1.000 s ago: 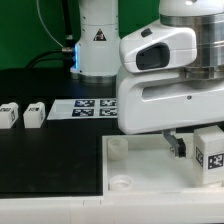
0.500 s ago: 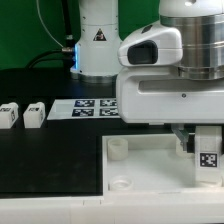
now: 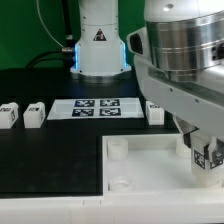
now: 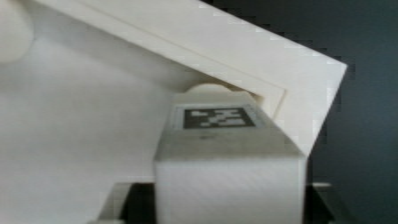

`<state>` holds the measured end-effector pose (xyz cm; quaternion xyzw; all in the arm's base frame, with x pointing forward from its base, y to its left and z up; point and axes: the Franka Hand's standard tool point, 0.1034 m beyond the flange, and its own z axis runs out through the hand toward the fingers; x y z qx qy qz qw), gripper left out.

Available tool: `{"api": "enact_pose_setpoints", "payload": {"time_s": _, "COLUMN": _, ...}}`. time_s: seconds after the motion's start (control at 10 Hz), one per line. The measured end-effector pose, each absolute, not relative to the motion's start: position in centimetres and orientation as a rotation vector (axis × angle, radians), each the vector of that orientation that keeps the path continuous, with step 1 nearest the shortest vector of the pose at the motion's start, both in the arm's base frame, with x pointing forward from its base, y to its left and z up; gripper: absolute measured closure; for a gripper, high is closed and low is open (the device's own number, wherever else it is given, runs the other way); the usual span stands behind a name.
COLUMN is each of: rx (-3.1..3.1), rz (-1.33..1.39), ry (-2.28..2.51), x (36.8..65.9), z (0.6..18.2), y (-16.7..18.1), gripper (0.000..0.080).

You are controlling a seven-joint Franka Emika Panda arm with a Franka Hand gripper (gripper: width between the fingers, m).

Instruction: Assemble one leg

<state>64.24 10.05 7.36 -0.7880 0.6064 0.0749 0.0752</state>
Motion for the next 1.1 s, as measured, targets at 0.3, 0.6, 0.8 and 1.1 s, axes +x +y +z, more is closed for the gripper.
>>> {"api": "enact_pose_setpoints", "payload": {"time_s": 0.3, "rx": -2.246, "rz": 0.237, "ry": 1.968, "x": 64.11, "z": 7.37, "y": 10.10, "gripper": 0.0507}}
{"api": "enact_pose_setpoints", "payload": {"time_s": 0.6, "rx": -2.444, "rz": 0.208, "ry": 1.694, "x": 64.07, "z": 7.34, "y": 10.41, "gripper": 0.0293}}
{"api": "enact_pose_setpoints", "payload": {"time_s": 0.8, "rx": -2.631, "rz": 0.127, "ry": 1.337, "x": 64.44, "z": 7.29, "y": 10.55, "gripper": 0.0158}}
{"api": "enact_pose_setpoints", "payload": {"time_s": 1.1, "rx": -2.817, "rz": 0.079, "ry": 0.888, "x": 64.35, "z": 7.19, "y": 10.47, "gripper": 0.0151}}
